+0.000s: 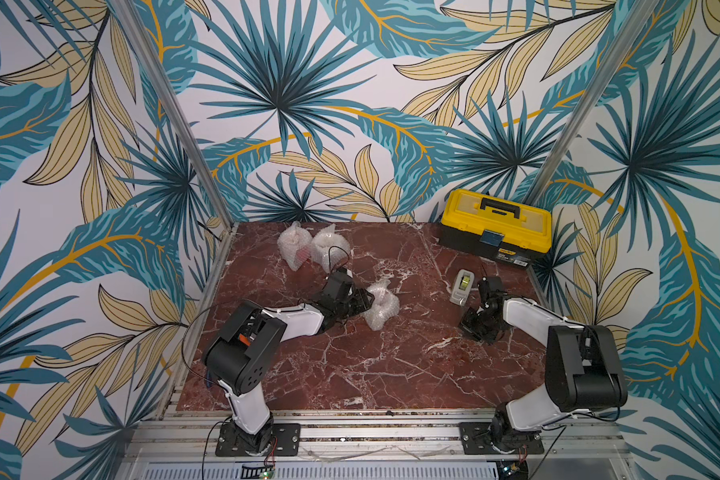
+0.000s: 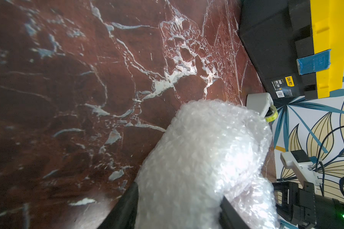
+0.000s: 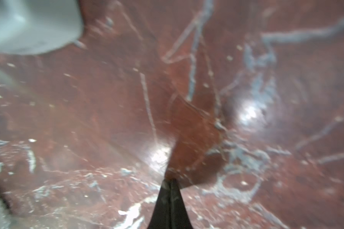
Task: Wrap mugs in bubble wrap
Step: Tear off the tape using the Tape Cutter.
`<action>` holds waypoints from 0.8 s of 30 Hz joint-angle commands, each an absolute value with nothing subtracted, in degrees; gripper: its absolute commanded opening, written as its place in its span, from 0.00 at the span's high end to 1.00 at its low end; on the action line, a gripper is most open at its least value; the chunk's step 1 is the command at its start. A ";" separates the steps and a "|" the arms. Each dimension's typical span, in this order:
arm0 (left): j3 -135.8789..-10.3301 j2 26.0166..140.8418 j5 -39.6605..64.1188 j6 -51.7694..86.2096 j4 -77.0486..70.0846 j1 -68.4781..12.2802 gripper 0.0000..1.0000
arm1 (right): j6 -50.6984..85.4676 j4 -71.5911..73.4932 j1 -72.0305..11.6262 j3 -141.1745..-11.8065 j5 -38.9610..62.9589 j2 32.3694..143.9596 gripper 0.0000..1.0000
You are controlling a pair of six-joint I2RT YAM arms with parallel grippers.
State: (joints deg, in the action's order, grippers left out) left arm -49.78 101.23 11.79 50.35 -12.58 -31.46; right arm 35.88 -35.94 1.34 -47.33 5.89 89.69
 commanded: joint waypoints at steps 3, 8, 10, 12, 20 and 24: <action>-47.57 104.68 10.24 49.04 -2.65 -31.82 0.45 | 37.22 -50.13 1.23 -43.85 -1.94 91.98 1.00; -47.55 104.68 10.29 48.79 -2.64 -31.82 0.46 | 37.27 -50.93 1.23 -43.33 -2.70 88.00 1.00; -47.89 104.85 10.59 48.29 -2.67 -31.90 0.46 | 36.71 -50.25 1.15 -43.55 0.34 82.75 1.00; -48.20 104.93 10.79 47.53 -2.65 -32.17 0.46 | 35.30 -49.55 0.91 -44.85 5.77 77.44 1.00; -48.69 104.68 11.28 44.51 -2.68 -33.22 0.46 | 35.84 -54.81 -4.62 -61.07 17.57 73.61 1.00; -48.87 104.58 11.64 43.87 -2.66 -33.27 0.46 | 39.09 -51.22 -9.90 -68.32 23.43 77.69 1.00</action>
